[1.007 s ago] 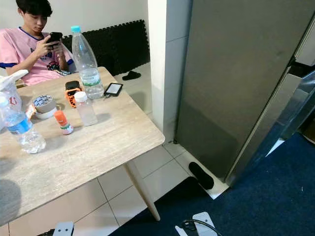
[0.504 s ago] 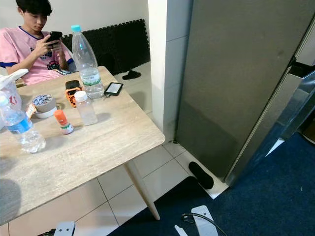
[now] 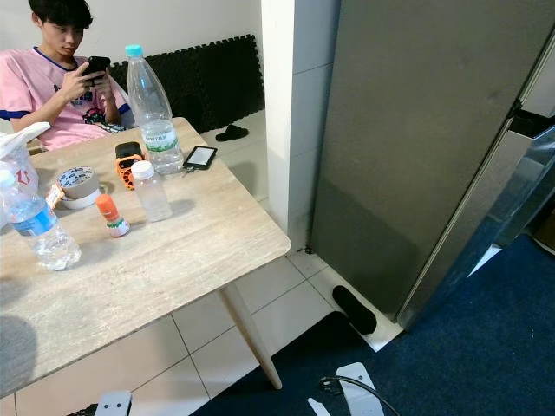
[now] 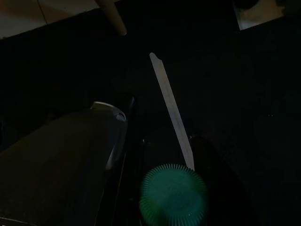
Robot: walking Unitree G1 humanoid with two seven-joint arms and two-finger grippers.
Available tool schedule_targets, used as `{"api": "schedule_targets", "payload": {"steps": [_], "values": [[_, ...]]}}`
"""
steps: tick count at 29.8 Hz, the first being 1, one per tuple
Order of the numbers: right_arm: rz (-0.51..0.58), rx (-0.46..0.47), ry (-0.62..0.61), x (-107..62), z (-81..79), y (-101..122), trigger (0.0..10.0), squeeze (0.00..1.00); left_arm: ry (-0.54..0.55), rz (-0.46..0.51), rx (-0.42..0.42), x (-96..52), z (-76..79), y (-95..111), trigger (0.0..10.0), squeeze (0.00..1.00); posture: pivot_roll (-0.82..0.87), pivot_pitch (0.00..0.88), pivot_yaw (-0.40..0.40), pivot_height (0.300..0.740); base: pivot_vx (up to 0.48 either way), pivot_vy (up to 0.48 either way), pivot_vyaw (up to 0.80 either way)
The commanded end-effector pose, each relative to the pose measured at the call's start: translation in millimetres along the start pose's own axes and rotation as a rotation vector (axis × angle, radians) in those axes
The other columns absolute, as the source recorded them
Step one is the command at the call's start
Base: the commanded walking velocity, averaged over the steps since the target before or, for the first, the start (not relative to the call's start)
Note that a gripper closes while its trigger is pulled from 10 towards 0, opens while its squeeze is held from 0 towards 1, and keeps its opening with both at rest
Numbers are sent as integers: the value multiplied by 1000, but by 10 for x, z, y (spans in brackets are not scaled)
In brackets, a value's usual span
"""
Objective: Restocking fridge
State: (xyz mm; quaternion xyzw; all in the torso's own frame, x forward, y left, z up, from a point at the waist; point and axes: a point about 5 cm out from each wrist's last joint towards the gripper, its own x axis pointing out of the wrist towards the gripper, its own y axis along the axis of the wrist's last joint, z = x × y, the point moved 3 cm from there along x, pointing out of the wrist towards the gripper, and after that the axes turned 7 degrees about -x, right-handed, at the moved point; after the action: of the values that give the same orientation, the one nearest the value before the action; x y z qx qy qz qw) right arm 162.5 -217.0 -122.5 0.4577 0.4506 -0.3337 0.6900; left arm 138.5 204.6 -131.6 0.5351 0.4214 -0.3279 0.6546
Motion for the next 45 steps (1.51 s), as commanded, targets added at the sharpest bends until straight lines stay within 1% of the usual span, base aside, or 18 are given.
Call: {"api": "schedule_targets", "payload": {"steps": [1,15,21,28,33,36,39,45], "values": [[-4,-2,5,-1,-30,-52,10000,0,1,-14,-4,1,15,-34,10000,0,10,0,28,740,0,0,0],[-7,-11,13,4,-77,-57,10000,0,-6,-14,-5,3,34,-35,10000,0,10,0,25,740,0,0,0],[14,-18,15,15,-97,89,10000,0,-4,-16,-3,3,35,-40,10000,0,14,0,23,740,0,0,0],[26,-19,18,18,-103,162,10000,0,-4,-16,0,2,26,-38,10000,0,16,0,23,740,0,0,0],[19,-21,17,13,-70,124,10000,0,0,-13,-2,0,7,-29,10000,0,20,0,23,740,0,0,0],[2,-21,9,0,6,24,10000,0,1,-14,-2,-2,0,-32,10000,0,20,0,23,740,0,0,0],[-3,-18,4,-7,37,-14,10000,0,1,-16,-1,-2,-2,-36,10000,0,20,0,23,740,0,0,0],[-7,-22,5,-9,40,-35,10000,0,2,-16,-8,-4,-4,-43,10000,0,18,0,23,740,0,0,0]]}}
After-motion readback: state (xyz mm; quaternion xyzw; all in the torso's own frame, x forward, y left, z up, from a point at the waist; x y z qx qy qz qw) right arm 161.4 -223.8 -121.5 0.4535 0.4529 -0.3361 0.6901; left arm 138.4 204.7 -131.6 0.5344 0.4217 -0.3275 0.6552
